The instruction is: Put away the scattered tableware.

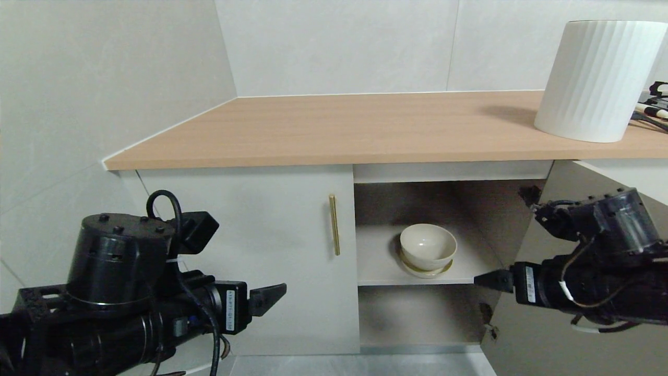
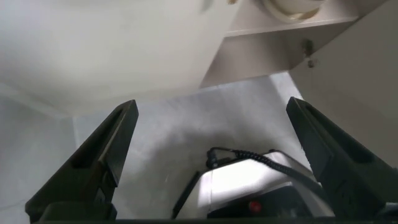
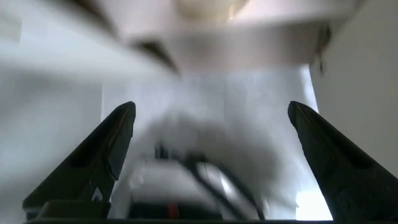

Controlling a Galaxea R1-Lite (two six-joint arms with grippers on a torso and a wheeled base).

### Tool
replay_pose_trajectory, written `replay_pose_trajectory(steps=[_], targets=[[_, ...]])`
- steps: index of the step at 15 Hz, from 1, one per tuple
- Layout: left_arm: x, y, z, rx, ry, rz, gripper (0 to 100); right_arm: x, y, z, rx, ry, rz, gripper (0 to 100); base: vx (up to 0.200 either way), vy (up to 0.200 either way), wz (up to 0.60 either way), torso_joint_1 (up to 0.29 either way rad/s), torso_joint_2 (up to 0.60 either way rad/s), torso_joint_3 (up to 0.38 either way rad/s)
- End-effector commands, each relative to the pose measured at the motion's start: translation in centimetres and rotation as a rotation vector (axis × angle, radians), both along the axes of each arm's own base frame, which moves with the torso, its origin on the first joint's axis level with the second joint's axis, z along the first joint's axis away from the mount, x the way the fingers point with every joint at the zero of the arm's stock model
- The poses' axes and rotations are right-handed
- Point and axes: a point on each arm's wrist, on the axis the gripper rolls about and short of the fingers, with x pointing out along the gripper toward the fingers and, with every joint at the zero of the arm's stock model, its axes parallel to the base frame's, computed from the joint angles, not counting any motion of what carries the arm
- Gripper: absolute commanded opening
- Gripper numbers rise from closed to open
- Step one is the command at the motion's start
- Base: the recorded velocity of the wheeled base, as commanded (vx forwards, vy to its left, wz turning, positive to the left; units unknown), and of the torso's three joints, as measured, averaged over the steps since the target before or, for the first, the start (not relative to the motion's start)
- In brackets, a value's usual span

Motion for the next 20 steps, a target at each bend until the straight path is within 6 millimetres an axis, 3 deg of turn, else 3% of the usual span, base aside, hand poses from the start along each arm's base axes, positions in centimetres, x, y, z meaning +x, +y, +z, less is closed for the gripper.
replay_pose_trajectory(steps=[1,7,20], targets=[[-0.2,0.3,-0.1,-0.01,0.005,-0.006,100,-3.4,-0.4,0.8,0.017,-0.033,0.058,100,0.0,0.0,0.0,0.0,0.0,0.0],[0.0,0.2,-0.3,-0.007,0.016,-0.006,100,-3.8,-0.1,0.8,0.013,-0.035,0.079,100,0.0,0.0,0.0,0.0,0.0,0.0],[-0.1,0.3,-0.3,-0.004,0.016,-0.005,100,-3.5,0.1,-0.2,-0.011,0.008,0.081,100,-0.2,0.0,0.0,0.0,0.0,0.003]])
